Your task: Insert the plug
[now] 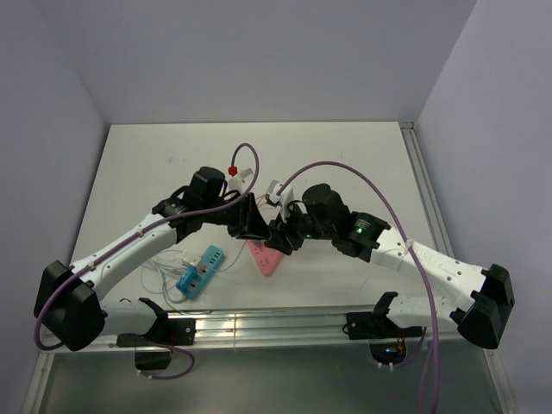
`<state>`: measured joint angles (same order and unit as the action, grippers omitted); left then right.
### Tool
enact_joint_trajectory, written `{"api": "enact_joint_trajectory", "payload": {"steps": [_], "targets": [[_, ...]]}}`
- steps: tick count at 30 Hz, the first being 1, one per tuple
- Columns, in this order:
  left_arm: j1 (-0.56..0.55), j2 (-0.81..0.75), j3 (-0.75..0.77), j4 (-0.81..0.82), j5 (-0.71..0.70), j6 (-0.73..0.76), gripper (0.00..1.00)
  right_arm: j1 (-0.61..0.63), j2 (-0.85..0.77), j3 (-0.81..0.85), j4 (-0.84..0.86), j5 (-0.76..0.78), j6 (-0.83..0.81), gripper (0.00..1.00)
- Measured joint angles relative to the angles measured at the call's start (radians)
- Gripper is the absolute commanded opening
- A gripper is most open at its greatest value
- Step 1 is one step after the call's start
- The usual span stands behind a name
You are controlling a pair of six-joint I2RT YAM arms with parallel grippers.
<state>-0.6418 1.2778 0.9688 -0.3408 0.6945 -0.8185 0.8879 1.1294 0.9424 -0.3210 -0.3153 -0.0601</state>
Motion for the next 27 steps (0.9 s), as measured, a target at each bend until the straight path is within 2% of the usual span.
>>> {"api": "enact_joint_trajectory", "payload": {"steps": [2, 3, 6, 11, 17, 19, 23, 27], "targets": [[0.0, 0.0, 0.0, 0.0, -0.005, -0.003, 0.0, 0.001, 0.0, 0.0, -0.001, 0.011, 0.005, 0.46], [0.0, 0.0, 0.0, 0.0, -0.01, -0.004, 0.0, 0.002, 0.0, 0.0, -0.001, 0.018, 0.008, 0.79], [0.006, -0.008, 0.0, -0.014, -0.042, -0.002, 0.0, 0.004, -0.003, -0.001, 0.001, 0.047, 0.027, 0.97], [0.045, -0.066, 0.001, -0.083, -0.185, 0.031, 0.0, 0.004, -0.1, -0.083, 0.029, 0.137, 0.085, 1.0], [0.053, -0.174, 0.006, -0.138, -0.337, 0.079, 0.0, -0.028, -0.175, -0.163, 0.035, 0.305, 0.253, 1.0], [0.053, -0.2, 0.006, -0.138, -0.347, 0.084, 0.0, -0.079, -0.149, -0.161, 0.034, 0.311, 0.317, 0.97], [0.052, -0.246, -0.01, -0.132, -0.356, 0.072, 0.0, -0.233, -0.016, -0.146, 0.03, 0.228, 0.435, 0.81], [0.051, -0.278, -0.065, -0.124, -0.365, 0.033, 0.0, -0.328, 0.138, -0.151, 0.054, 0.128, 0.529, 0.76]]}}
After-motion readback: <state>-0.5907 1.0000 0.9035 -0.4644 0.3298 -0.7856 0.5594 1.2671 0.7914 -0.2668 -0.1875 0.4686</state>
